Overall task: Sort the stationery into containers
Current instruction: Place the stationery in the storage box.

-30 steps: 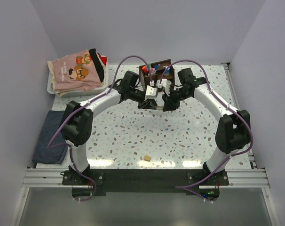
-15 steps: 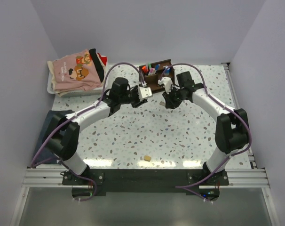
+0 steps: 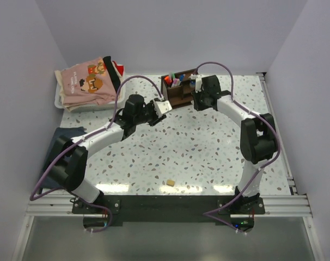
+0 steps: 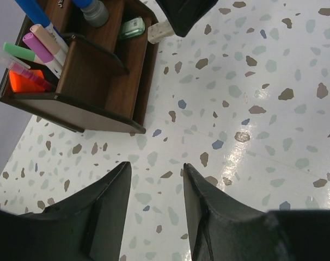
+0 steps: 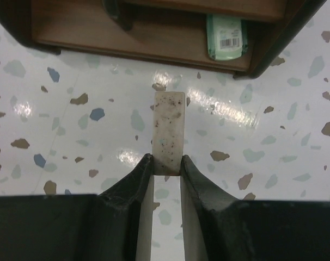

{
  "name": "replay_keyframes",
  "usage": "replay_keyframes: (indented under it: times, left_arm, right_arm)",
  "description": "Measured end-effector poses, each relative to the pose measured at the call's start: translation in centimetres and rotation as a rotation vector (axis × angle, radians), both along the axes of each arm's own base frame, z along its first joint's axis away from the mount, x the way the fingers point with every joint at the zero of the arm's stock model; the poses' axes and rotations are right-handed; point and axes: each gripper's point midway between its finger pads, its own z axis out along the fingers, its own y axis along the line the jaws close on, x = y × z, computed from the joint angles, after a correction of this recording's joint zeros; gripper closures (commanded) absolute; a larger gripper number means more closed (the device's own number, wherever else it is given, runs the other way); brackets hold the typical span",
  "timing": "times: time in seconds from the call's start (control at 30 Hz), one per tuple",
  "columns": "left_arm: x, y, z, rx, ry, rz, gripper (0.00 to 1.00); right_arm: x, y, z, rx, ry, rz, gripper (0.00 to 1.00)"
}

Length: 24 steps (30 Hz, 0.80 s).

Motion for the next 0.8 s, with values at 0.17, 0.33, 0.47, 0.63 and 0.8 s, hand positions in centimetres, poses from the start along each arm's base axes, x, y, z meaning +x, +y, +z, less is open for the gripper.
replay_keyframes:
  times: [0.17,0.33,0.47,0.63,0.8]
  left_arm:
    - [-0.1,0.3,-0.2,0.006,0.001,0.010,0.52]
    - [0.0,0.3,-0.2,0.006,0.000,0.014,0.52]
    - [0.1,0.4,-0.2,0.006,-0.001,0.016,0.52]
    - [0.2,0.5,-0.2,0.006,-0.002,0.021,0.52]
    - [0.2,0.5,-0.2,0.006,0.000,0.022,0.52]
  right_arm:
    - [1.8,0.4,0.6,0.027,-0.030,-0.047,1.00]
    - [3.1,0.8,0.9,0.051,-0.046,-0.077,1.00]
    - [3.9,1.1,0.1,0.058,-0.039,-0.089,1.00]
    - [4.9,1.5,-1.2,0.066,-0.022,-0.103,1.00]
    - [5.7,1.7,-1.5,0.074,-0.024,-0.114,1.00]
